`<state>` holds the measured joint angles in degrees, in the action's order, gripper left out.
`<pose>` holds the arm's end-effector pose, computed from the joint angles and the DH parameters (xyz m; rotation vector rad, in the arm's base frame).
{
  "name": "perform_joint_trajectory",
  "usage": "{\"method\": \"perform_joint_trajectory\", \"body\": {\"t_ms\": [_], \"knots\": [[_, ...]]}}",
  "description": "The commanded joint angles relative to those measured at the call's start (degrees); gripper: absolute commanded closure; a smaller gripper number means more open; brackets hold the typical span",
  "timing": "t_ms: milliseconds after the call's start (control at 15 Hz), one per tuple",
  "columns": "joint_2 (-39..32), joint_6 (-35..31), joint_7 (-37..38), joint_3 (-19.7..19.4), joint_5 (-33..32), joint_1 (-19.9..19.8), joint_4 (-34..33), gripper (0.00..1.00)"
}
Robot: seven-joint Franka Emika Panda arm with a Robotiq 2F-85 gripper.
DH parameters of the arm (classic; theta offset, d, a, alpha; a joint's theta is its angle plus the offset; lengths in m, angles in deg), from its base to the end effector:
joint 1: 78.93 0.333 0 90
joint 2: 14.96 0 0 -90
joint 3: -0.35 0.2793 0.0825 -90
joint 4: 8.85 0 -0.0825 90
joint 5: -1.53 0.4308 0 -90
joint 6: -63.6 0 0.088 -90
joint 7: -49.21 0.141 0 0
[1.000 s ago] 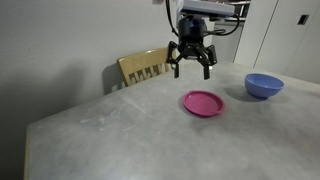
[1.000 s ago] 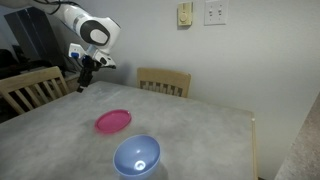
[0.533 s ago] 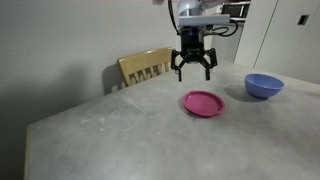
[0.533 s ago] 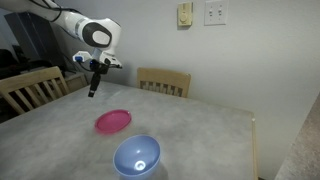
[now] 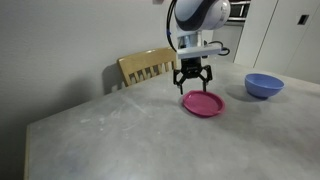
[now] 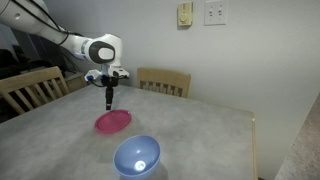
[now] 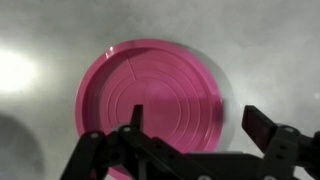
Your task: Place the pink lid on the bowl
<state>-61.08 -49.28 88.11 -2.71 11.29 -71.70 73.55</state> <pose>0.6913 0.0693 0.1050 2.9288 -1.0406 -0.4551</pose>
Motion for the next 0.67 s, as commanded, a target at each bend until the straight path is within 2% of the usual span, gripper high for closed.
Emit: {"method": "perform_joint_trajectory", "body": {"t_ms": [0,267,600], "knots": [[-1.76,-5.20,-3.25,-0.76,-2.67,-0.29,0.95,0.00],[-2.88,-7.29,-3.78,-1.98,-4.62,-0.05,0.16,0.00],[-3.57,-3.56,-2.34,-1.51,-3.01,-1.02,-2.88,0.00]]}}
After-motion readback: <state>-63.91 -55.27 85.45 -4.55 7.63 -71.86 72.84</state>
